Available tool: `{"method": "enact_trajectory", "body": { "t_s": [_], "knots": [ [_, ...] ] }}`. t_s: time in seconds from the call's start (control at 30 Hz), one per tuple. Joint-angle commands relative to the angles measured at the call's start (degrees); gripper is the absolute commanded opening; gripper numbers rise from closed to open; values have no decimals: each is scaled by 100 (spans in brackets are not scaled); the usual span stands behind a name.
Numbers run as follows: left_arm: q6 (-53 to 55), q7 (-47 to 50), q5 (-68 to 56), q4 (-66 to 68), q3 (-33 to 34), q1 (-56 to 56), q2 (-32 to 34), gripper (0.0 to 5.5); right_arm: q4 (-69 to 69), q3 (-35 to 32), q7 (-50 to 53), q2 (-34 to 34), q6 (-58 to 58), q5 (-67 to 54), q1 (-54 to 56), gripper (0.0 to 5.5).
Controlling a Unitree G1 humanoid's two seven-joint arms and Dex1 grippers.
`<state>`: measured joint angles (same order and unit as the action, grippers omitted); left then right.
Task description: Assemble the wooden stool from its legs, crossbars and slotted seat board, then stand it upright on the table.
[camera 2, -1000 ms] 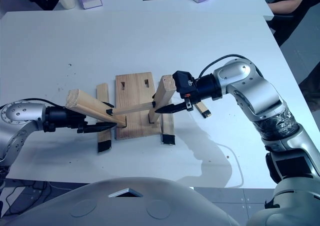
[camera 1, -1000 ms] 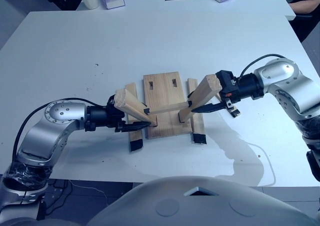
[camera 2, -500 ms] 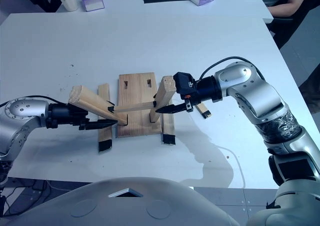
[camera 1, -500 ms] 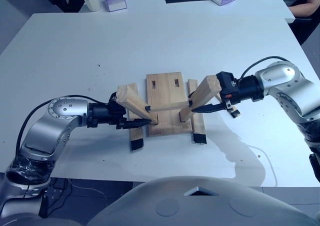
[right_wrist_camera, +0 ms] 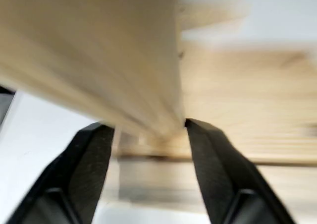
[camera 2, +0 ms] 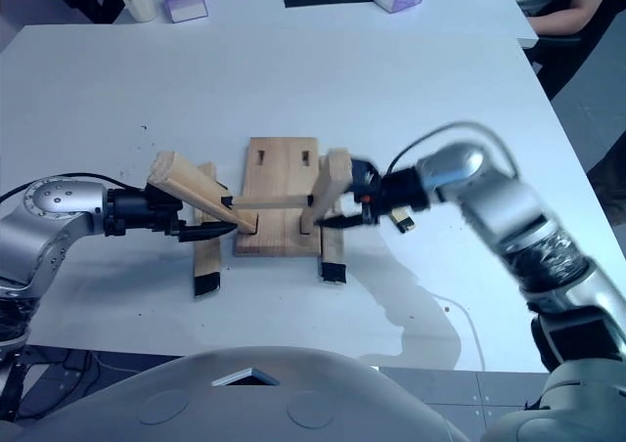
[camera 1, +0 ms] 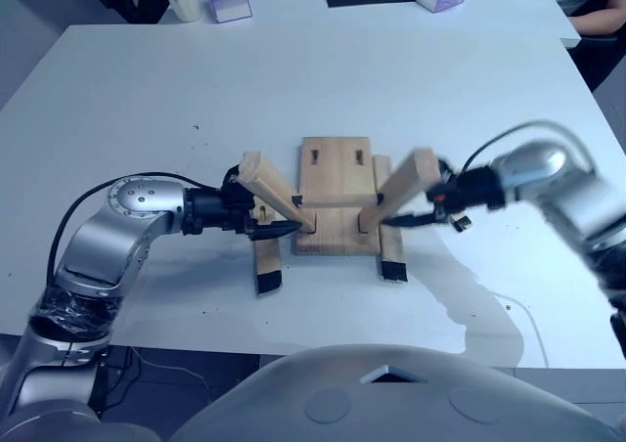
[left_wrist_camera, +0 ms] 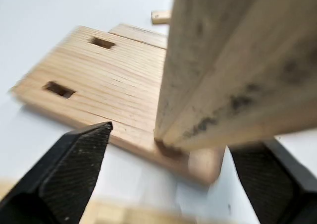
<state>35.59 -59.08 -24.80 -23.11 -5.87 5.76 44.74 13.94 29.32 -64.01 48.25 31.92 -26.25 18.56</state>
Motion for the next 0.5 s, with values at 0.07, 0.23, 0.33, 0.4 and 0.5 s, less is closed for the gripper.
{"method": "enact_trajectory", "body": {
  "t_s": [0.07,0.23,0.33,0.4,0.5],
  "knots": [
    [-368,123,98,17,182,-7,26,508,259,-408,55,-218,147,10,151,326],
    [-591,-44,136,29,289,-396,237,520,320,-921,95,-270,178,-63,220,326],
    [-751,-151,184,47,321,-720,361,520,433,-1262,104,-272,287,-228,156,326],
    [-882,-133,247,171,375,-829,383,520,596,-1463,46,-150,302,-291,-57,326],
    [-1015,-68,358,344,432,-858,387,520,787,-1630,-38,96,258,-267,-475,326]
  ]
}}
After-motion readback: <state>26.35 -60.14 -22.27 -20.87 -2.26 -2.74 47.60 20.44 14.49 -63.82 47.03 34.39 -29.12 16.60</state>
